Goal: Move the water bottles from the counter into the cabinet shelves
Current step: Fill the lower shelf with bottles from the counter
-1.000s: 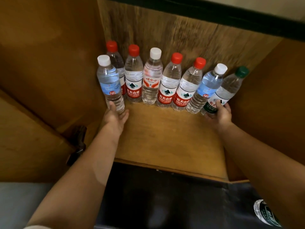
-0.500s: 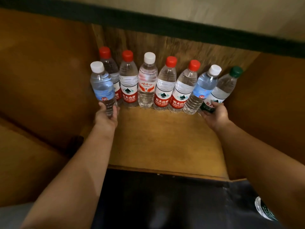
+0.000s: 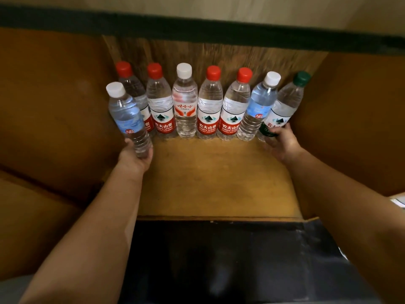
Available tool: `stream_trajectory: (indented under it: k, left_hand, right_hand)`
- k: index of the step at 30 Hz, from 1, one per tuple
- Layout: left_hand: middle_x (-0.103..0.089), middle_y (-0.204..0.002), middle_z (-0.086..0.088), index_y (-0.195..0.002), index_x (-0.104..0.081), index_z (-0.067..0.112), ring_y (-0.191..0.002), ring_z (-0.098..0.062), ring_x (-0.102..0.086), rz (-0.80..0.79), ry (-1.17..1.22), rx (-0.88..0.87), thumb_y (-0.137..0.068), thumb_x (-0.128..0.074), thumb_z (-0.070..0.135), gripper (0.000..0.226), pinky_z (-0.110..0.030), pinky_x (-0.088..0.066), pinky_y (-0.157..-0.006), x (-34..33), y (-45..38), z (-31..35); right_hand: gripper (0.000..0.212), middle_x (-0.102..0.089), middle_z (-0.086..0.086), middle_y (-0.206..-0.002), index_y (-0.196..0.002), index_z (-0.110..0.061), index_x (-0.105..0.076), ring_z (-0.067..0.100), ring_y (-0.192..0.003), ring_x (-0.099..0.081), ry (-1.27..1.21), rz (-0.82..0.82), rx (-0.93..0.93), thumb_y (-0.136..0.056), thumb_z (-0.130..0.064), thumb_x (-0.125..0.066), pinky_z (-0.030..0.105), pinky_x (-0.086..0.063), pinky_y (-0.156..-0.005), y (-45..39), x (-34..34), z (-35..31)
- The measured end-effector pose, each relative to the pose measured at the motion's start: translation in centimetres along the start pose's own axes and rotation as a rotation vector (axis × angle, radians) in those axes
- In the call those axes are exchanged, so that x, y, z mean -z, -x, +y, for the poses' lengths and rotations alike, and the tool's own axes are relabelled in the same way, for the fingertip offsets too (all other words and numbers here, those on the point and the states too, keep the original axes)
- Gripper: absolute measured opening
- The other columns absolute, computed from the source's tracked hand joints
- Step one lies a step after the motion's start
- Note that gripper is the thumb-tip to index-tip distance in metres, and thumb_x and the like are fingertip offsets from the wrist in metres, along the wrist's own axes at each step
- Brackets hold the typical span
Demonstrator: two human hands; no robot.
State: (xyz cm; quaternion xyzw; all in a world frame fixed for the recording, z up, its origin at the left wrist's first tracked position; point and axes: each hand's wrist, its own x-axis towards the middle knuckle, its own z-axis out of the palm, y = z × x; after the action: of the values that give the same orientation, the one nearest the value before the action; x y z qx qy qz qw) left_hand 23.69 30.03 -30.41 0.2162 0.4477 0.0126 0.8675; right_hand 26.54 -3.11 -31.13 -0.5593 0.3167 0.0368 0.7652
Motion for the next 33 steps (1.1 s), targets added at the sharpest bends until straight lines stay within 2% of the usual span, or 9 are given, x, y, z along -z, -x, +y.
stream_trajectory:
  k: [2, 5, 10, 13, 17, 20, 26, 30, 33]
  left_hand:
    - [-0.061, -0.122, -0.006, -0.125, -0.051, 0.015, -0.106, -0.019, -0.061, 0.002, -0.089, -0.015, -0.096, -0.043, 0.033, 0.035, -0.028, -0.051, -0.09, 0.1, 0.5, -0.4]
    - [-0.058, -0.124, -0.006, -0.123, -0.05, 0.011, -0.11, -0.018, -0.058, 0.039, -0.263, -0.035, -0.098, -0.04, 0.03, 0.034, -0.029, -0.046, -0.088, 0.4, 1.7, -1.9]
    - [-0.061, -0.116, -0.005, -0.124, -0.053, 0.011, -0.1, -0.016, -0.057, -0.065, -0.546, 0.031, -0.098, -0.037, 0.022, 0.032, -0.028, -0.043, -0.087, 1.3, 3.1, -6.7]
    - [-0.064, -0.098, 0.001, -0.115, -0.057, 0.016, -0.087, -0.012, -0.059, -0.145, -0.777, 0.015, -0.097, -0.043, 0.021, 0.023, -0.025, -0.045, -0.075, 2.4, 4.2, -10.3]
    - [-0.061, -0.078, 0.001, -0.102, -0.057, 0.02, -0.055, -0.004, -0.054, -0.311, -1.09, -0.085, -0.096, -0.045, 0.014, 0.014, -0.016, -0.044, -0.052, 4.4, 6.4, -14.8]
    - [-0.057, -0.069, -0.001, -0.091, -0.061, 0.018, -0.033, 0.003, -0.045, -0.418, -1.26, -0.136, -0.094, -0.048, 0.009, 0.016, -0.01, -0.038, -0.039, 6.5, 8.6, -18.1]
    - [-0.059, -0.067, -0.002, -0.089, -0.065, 0.021, -0.045, -0.002, -0.044, -0.628, -1.459, -0.13, -0.092, -0.048, 0.001, 0.026, -0.01, -0.035, -0.04, 11.1, 13.6, -26.9]
    - [-0.061, -0.073, -0.002, -0.096, -0.065, 0.018, -0.048, 0.005, -0.051, -0.809, -1.552, -0.083, -0.091, -0.048, 0.001, 0.024, -0.009, -0.038, -0.046, 12.1, 17.0, -33.7]
    - [-0.064, -0.079, 0.001, -0.09, -0.064, 0.03, -0.06, 0.007, -0.058, -0.894, -1.608, -0.04, -0.092, -0.05, 0.007, 0.027, -0.007, -0.043, -0.052, 11.6, 19.2, -38.9]
  right_hand:
    - [0.058, -0.054, 0.004, -0.13, -0.14, -0.024, -0.032, 0.02, -0.098, -0.06, 0.031, 0.017, -0.006, -0.089, -0.001, -0.046, 0.04, -0.047, -0.082, 1.0, -0.1, 0.2]
    - [0.058, -0.055, 0.004, -0.116, -0.139, -0.023, -0.033, 0.019, -0.094, -0.055, 0.042, 0.071, -0.02, -0.088, -0.001, -0.048, 0.039, -0.046, -0.085, 2.7, 0.0, 0.7]
    - [0.036, -0.062, 0.005, -0.102, -0.123, -0.019, -0.049, 0.016, -0.076, -0.059, 0.143, 0.044, -0.009, -0.092, -0.002, -0.041, 0.029, -0.047, -0.066, 7.0, 1.2, 2.5]
    - [0.03, -0.067, 0.004, -0.096, -0.114, -0.019, -0.054, 0.014, -0.077, -0.062, 0.261, -0.08, 0.044, -0.091, -0.002, -0.044, 0.027, -0.048, -0.069, 10.2, 3.1, 4.1]
    - [0.033, -0.063, 0.001, -0.082, -0.113, -0.008, -0.057, 0.006, -0.069, -0.06, 0.442, -0.197, 0.175, -0.088, 0.009, -0.043, 0.019, -0.048, -0.064, 14.2, 6.7, 6.7]
    - [0.038, -0.062, 0.002, -0.082, -0.102, -0.013, -0.06, 0.01, -0.074, -0.06, 0.622, -0.188, 0.335, -0.084, 0.015, -0.044, 0.024, -0.05, -0.076, 17.2, 10.5, 8.1]
    - [0.027, -0.061, 0.006, -0.07, -0.095, -0.017, -0.065, 0.021, -0.064, -0.058, 0.677, -0.104, 0.334, -0.087, 0.003, -0.049, 0.027, -0.049, -0.057, 21.0, 19.2, 9.6]
    - [0.019, -0.065, 0.012, -0.075, -0.097, -0.015, -0.068, 0.018, -0.063, -0.06, 0.664, 0.018, 0.318, -0.09, -0.004, -0.054, 0.024, -0.049, -0.06, 22.5, 26.2, 9.4]
    - [0.018, -0.063, 0.004, -0.069, -0.096, -0.013, -0.068, 0.011, -0.059, -0.058, 0.666, 0.108, 0.334, -0.089, -0.003, -0.055, 0.024, -0.046, -0.061, 23.0, 32.4, 8.7]
